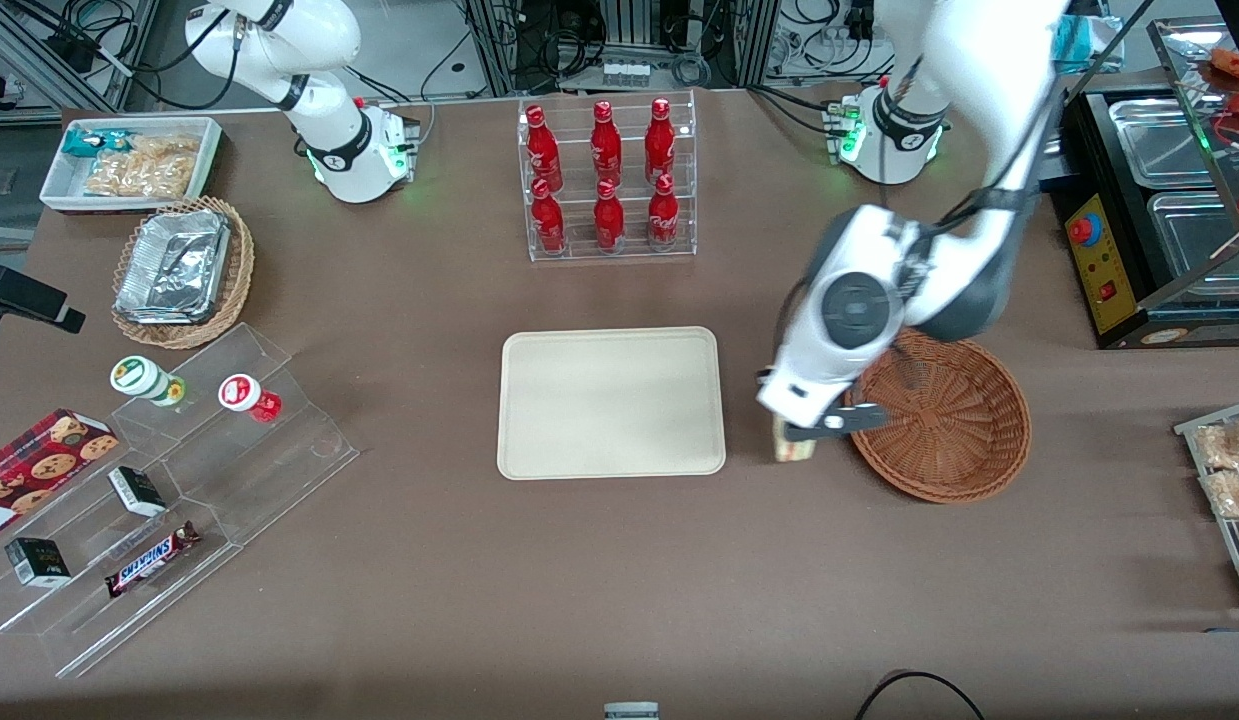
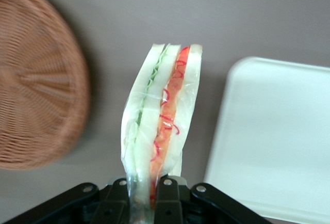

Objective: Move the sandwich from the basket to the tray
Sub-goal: 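Lift the sandwich and carry it toward the cream tray, then lower the sandwich onto the tray and open the left gripper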

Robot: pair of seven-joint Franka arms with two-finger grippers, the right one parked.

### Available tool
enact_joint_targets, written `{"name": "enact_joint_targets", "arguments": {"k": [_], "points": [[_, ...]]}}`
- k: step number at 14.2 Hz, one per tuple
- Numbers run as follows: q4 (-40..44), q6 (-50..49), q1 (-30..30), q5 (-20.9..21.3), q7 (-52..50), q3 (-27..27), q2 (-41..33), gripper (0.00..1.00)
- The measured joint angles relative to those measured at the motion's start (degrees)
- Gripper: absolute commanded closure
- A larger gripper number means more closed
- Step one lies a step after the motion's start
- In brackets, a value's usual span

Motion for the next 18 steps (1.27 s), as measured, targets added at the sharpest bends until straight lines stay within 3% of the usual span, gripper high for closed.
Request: {"name": "enact_joint_targets", "arguments": {"k": [7,12,13,15,18], "points": [[13.9,5.5,-13.1,0.0,-13.8,0.0,14.7,0.99],[17.7,9.1,-16.6,0.0,-16.6,-1.3,19.9,0.96],[18.2,9.1,-16.8,0.0,-16.6,-1.4,20.3,0.86],[18.9,9.1,-16.8,-0.1,-17.2,-1.4,21.0,0.00],[19.5,9.1,-16.8,-0.5,-20.4,-1.5,21.5,0.00]]}}
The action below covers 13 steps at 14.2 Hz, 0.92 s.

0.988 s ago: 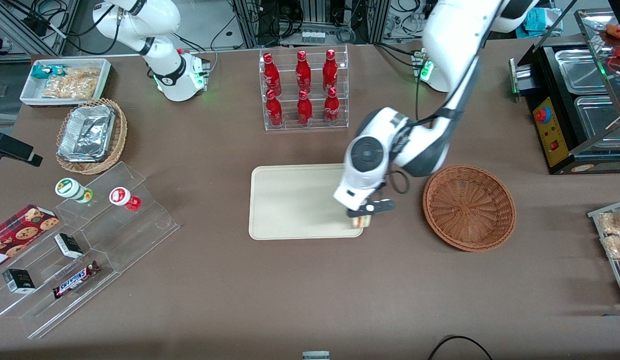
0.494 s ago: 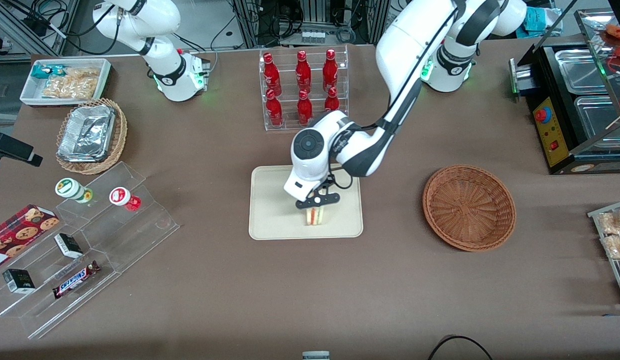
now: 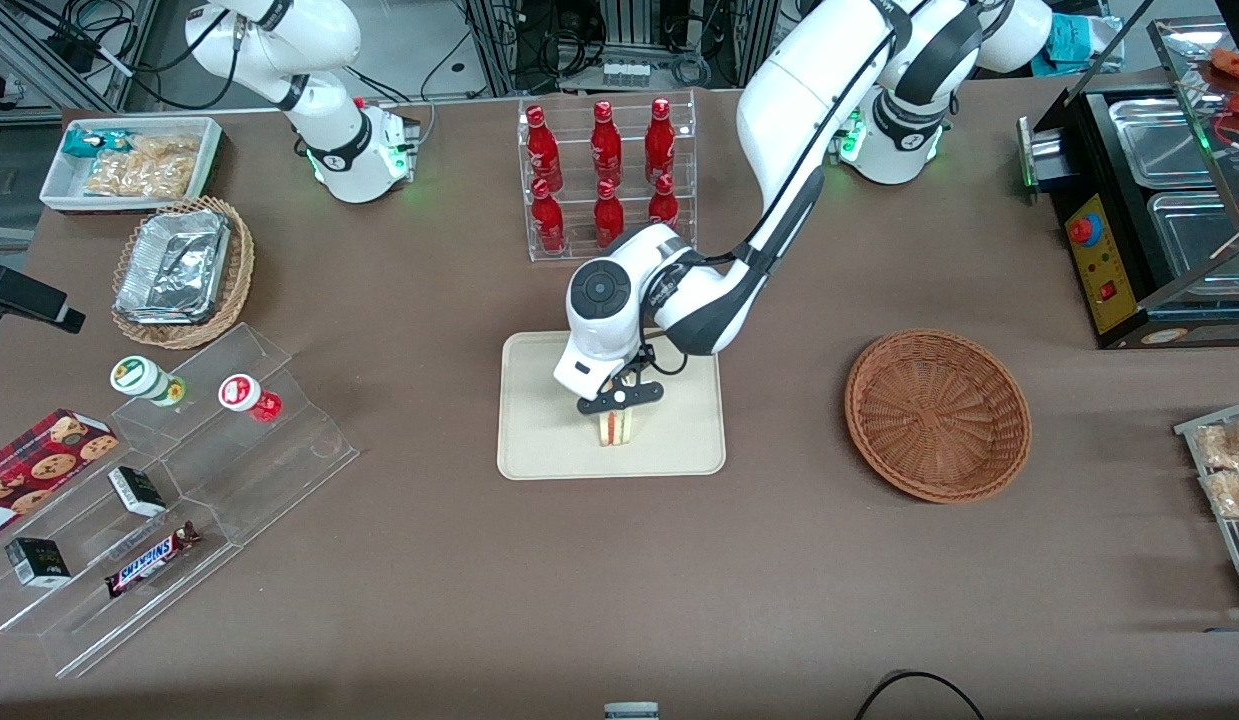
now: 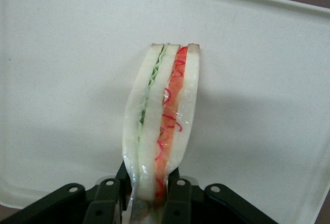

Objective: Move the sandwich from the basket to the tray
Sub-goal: 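Lower the sandwich onto the tray and open the left gripper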

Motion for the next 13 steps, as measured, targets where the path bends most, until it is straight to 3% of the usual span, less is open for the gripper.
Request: {"name": "enact_joint_targets", "arguments": {"k": [4,7,9,13], "points": [[1.9,-1.0,0.1,0.0,-1.2,-0.1,-1.2,0.00],[2.7,-10.9,1.0,0.0,-1.3,0.4,-6.1,0.00],[2.5,-18.1,3.1,0.2,-1.0,0.6,-9.1,0.00],[-1.7,-20.0,10.5,0.3,7.7,0.9,-12.4,0.00]]}}
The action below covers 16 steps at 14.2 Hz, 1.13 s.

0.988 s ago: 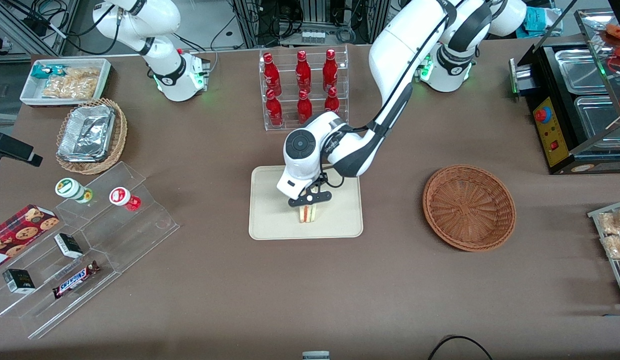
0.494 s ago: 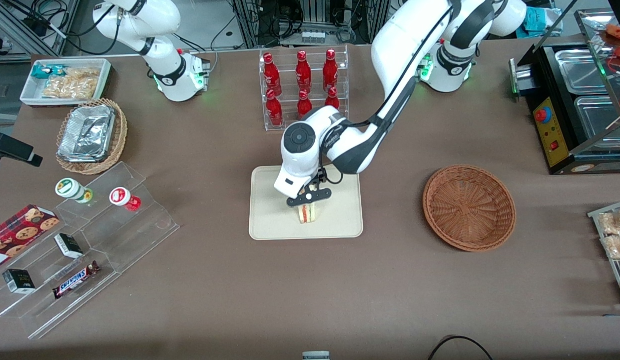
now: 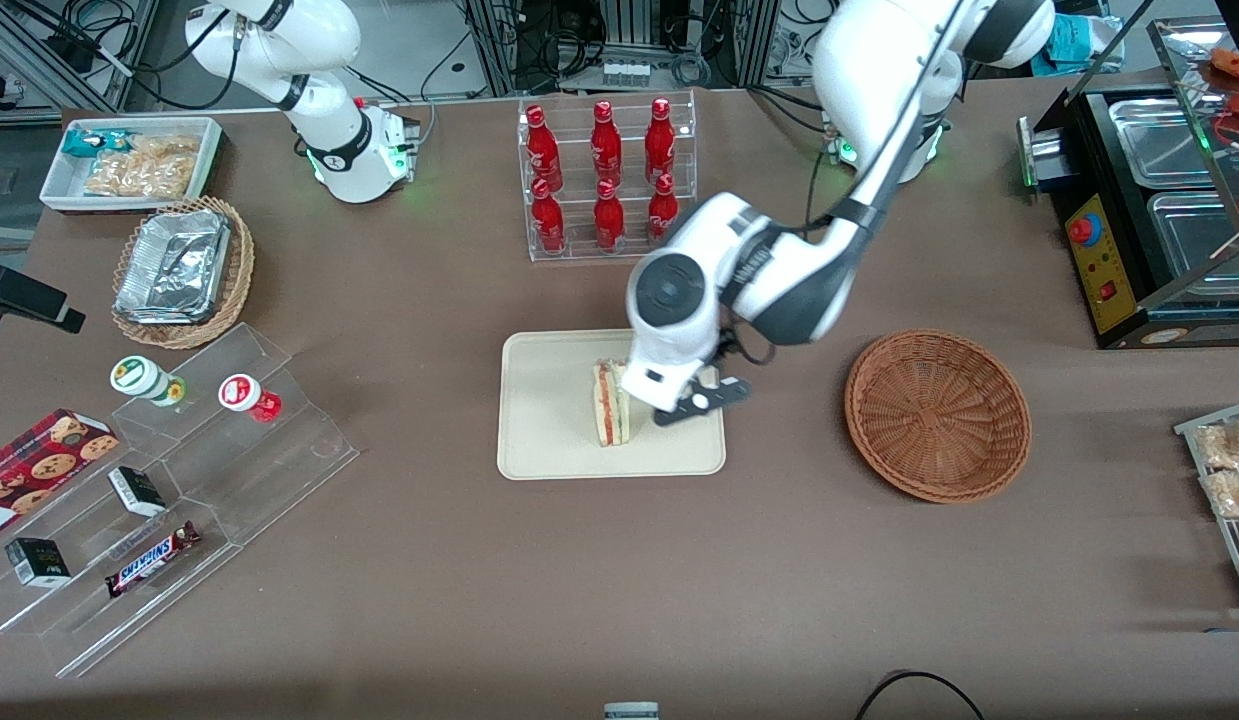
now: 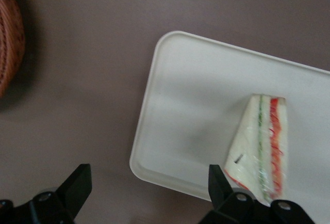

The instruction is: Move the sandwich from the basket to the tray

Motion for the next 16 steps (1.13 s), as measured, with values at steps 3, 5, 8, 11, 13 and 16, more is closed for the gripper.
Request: {"name": "enact_joint_targets", "arguments": {"k": [3,5,8,11,13,16], "points": [[-8.5,-0.1,6.8,0.0,9.3,0.0,-7.5,0.00],[-14.1,-0.2,11.1,-0.1,16.0,0.0,-13.6,0.00],[-20.2,-1.4,16.8,-0.2,25.7,0.0,-21.3,0.00],[-22.6,-5.1,21.7,-1.3,35.7,0.1,-26.1,0.00],[-22.7,-7.7,25.1,-2.0,42.8,0.1,-28.2,0.00],[-22.2,-10.9,30.7,-2.9,53.3,0.1,-31.7,0.00]]}}
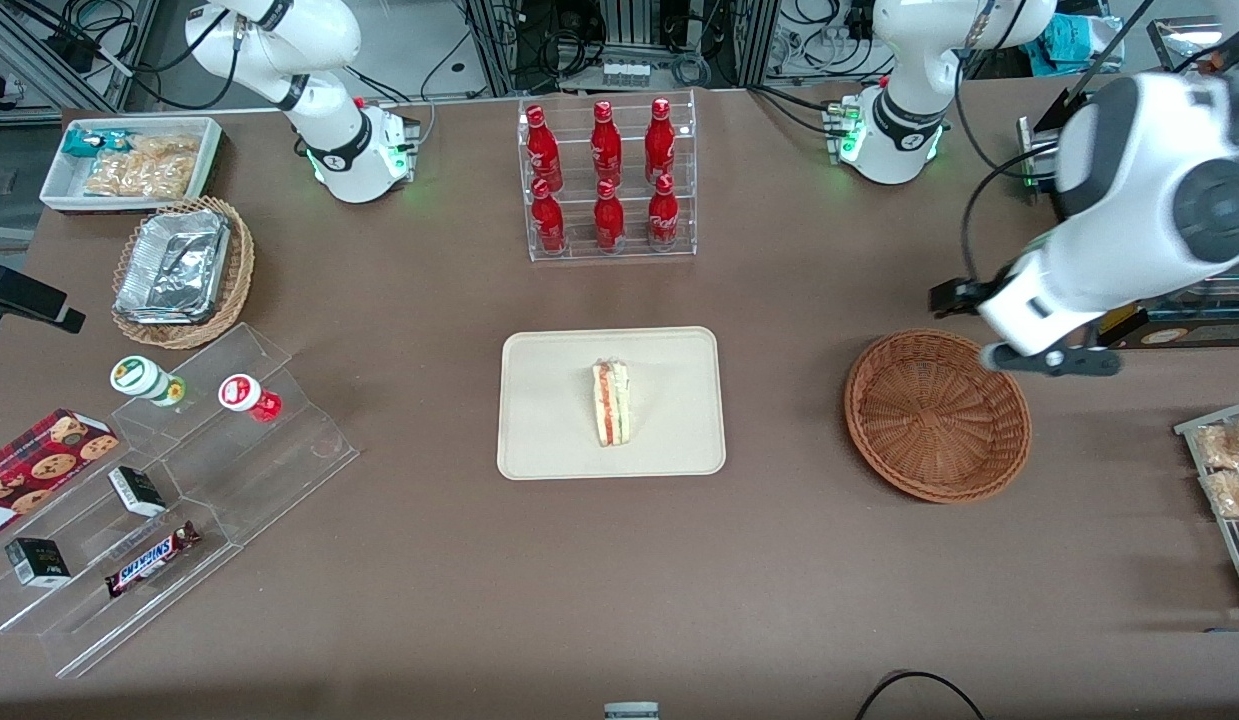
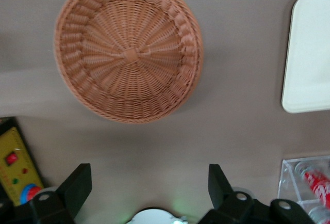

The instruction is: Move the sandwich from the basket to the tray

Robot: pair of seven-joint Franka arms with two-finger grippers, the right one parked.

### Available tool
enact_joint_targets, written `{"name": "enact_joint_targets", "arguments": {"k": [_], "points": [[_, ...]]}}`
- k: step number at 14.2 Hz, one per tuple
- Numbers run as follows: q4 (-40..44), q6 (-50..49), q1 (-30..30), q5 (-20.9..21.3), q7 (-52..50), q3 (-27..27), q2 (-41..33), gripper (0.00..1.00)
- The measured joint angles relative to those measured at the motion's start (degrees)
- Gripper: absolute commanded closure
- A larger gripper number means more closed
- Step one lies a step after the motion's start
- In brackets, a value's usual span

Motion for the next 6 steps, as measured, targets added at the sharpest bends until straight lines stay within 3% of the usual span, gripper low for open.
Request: {"name": "enact_joint_targets", "arguments": {"k": [6], "points": [[4.9,-1.3,2.6,-0.1,1.7,0.6,-4.4,0.00]]}}
